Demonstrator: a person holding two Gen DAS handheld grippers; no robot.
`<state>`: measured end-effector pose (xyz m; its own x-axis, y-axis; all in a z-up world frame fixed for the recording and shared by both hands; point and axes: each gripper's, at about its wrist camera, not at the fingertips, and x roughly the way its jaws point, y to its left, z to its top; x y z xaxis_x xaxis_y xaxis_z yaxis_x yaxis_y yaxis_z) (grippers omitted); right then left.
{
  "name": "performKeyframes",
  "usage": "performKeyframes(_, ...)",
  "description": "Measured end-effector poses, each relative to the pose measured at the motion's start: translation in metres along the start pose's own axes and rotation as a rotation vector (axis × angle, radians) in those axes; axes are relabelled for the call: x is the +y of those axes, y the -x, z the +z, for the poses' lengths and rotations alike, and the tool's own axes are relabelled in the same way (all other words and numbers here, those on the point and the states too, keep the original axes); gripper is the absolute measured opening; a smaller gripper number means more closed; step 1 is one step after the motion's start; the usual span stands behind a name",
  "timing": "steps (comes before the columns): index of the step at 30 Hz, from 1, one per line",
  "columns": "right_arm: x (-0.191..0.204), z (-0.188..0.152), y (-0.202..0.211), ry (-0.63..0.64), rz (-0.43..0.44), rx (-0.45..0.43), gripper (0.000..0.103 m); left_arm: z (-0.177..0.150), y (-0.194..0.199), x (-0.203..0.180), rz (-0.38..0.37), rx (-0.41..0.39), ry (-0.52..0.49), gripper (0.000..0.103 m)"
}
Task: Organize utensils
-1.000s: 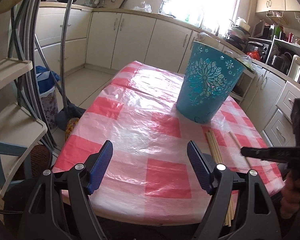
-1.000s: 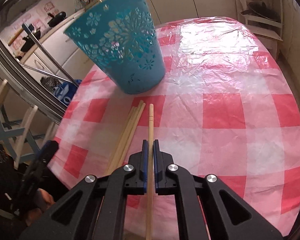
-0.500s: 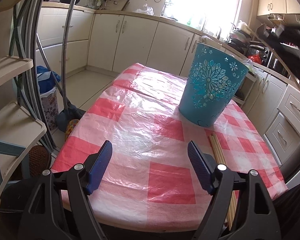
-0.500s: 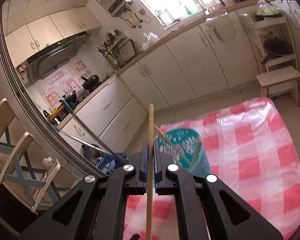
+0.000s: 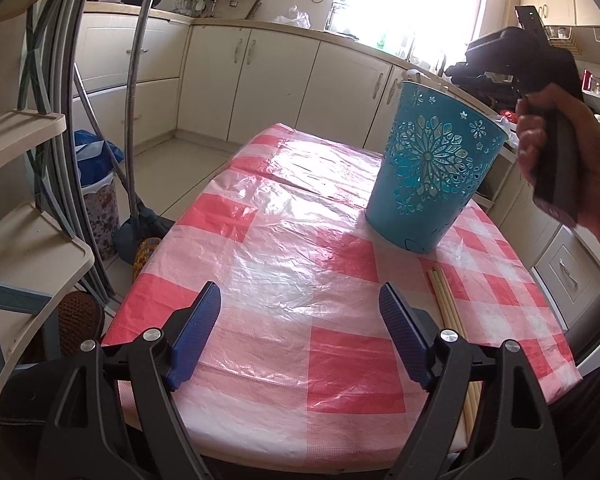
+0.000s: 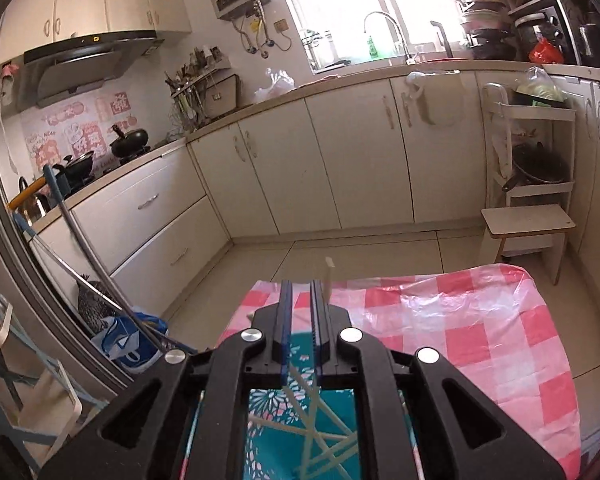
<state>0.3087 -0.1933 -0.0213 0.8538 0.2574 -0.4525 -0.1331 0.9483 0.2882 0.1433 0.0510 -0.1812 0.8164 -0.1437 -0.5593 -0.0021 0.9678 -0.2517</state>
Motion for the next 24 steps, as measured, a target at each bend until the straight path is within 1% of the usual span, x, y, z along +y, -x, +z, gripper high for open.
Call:
performKeyframes(1,0.002,-0.003,0.002,0.008,0.003,0.006,0.019,-0.001,0.0,0.0,0.0,0.0,-0.003,0.078)
performKeyframes(3,0.004,-0.012,0.013,0.015,0.024,0.022,0.021,-0.002,0.002,0.0,0.006,0.0,-0.015,0.078)
performKeyframes(6,0.005,-0.027,0.038,0.01,0.038,0.041,0.035,-0.004,0.006,-0.003,0.021,0.0,-0.038,0.078)
performKeyframes(8,0.006,-0.039,0.059,0.005,0.044,0.051,0.036,-0.002,0.014,-0.006,0.024,0.001,-0.045,0.079)
performKeyframes(9,0.006,-0.047,0.073,0.007,0.045,0.061,0.039,0.0,0.019,-0.008,0.028,-0.006,-0.046,0.081)
performKeyframes(10,0.006,-0.054,0.085,0.008,0.042,0.073,0.046,0.002,0.025,-0.011,0.033,-0.012,-0.049,0.083)
performKeyframes(11,0.007,-0.061,0.095,0.006,0.036,0.087,0.05,0.005,0.03,-0.014,0.035,-0.015,-0.055,0.084)
performKeyframes(12,0.006,-0.072,0.108,-0.002,0.026,0.108,0.058,0.006,0.035,-0.017,0.035,-0.015,-0.06,0.085)
performKeyframes(13,0.004,-0.082,0.119,-0.014,0.015,0.13,0.063,0.007,0.041,-0.021,0.035,-0.014,-0.067,0.086)
performKeyframes(15,0.002,-0.105,0.141,-0.029,-0.003,0.181,0.067,0.008,0.054,-0.028,0.032,-0.011,-0.075,0.088)
performKeyframes(17,-0.002,-0.125,0.16,-0.047,-0.031,0.232,0.075,0.008,0.066,-0.036,0.023,0.0,-0.084,0.089)
performKeyframes(18,-0.004,-0.133,0.167,-0.06,-0.048,0.257,0.082,0.008,0.073,-0.04,0.018,0.007,-0.089,0.09)
performKeyframes(19,-0.006,-0.142,0.175,-0.076,-0.064,0.285,0.086,0.007,0.08,-0.044,0.013,0.012,-0.096,0.091)
performKeyframes(20,-0.007,-0.153,0.184,-0.092,-0.08,0.313,0.087,0.007,0.086,-0.049,0.008,0.014,-0.104,0.091)
performKeyframes(22,-0.003,-0.168,0.199,-0.096,-0.104,0.339,0.092,0.008,0.098,-0.055,0.002,0.01,-0.118,0.093)
performKeyframes(24,0.001,-0.185,0.219,-0.103,-0.127,0.335,0.094,0.008,0.111,-0.062,0.001,0.002,-0.137,0.094)
